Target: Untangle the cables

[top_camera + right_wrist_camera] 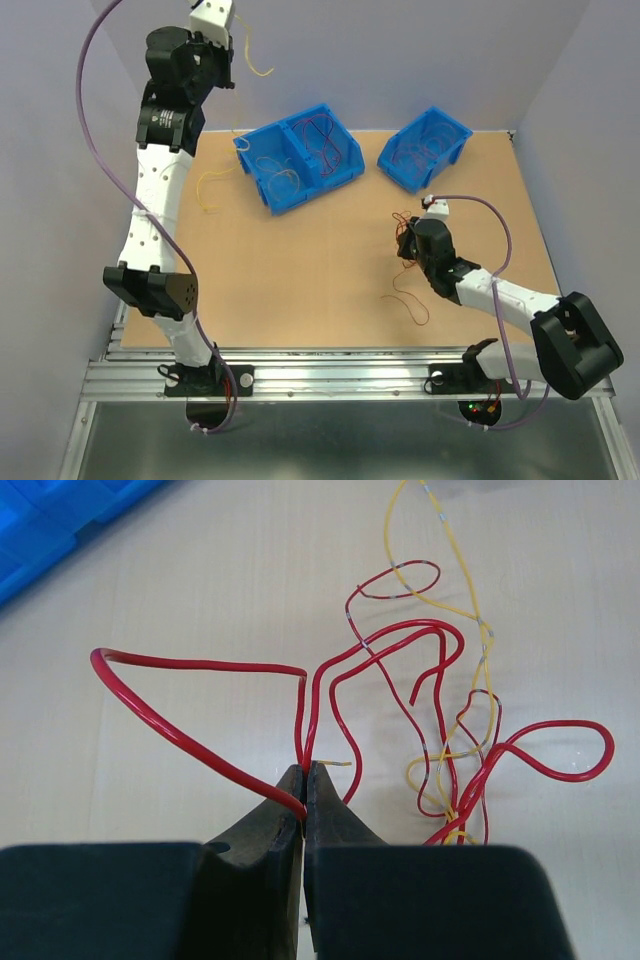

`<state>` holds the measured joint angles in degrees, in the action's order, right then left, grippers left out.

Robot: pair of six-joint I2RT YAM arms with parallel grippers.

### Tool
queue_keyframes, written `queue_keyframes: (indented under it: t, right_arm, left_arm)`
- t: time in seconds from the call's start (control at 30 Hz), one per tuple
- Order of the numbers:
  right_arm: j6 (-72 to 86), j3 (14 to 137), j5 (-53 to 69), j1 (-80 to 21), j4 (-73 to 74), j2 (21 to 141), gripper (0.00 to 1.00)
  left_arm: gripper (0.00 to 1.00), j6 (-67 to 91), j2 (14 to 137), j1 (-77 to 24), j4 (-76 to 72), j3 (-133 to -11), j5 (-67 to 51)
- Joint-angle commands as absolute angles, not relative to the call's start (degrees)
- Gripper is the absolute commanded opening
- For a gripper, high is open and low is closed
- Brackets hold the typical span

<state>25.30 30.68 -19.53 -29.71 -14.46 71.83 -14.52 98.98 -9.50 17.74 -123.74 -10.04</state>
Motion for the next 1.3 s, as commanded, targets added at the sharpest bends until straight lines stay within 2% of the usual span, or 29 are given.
queue_keyframes:
  t: [0.0, 0.33, 0.47, 0.63, 0.83, 1.13, 1.27]
  right_arm:
    - [25.7, 31.2, -20.2, -30.1, -15.9, 72.2, 0.01]
    - [24.6, 32.8, -18.8, -30.1, -17.9, 73.3, 0.00]
    - [23.1, 36.2, -15.7, -30.1, -17.6, 72.6, 0.01]
    - [22.4, 39.5, -15.6, -30.1, -16.3, 72.2, 0.01]
    - [20.7, 41.6, -13.0, -30.1, -18.7, 72.8, 0.01]
    - [18.1, 55.2, -5.1, -30.1, -17.0, 75.4, 0.01]
    - [17.6, 61.2, -1.6, -30.1, -16.7, 77.5, 0.01]
  left_arm:
    - [0.00, -13.3, 94.8, -9.1, 13.5, -133.2, -12.5]
    - [0.00, -9.7, 89.3, -9.2, 0.4, -131.4, -18.4]
    - [0.00, -8.6, 94.6, -9.2, -3.9, -140.3, -16.6]
    - [0.00, -7.9, 97.6, -9.2, -11.1, -144.0, -15.5]
    - [0.00, -7.6, 98.2, -9.4, -18.7, -136.9, -16.3]
    - [0.00, -7.2, 107.2, -9.4, -17.3, -128.9, -15.6]
    - [0.00, -6.4, 106.3, -9.4, -18.4, -123.9, -17.3]
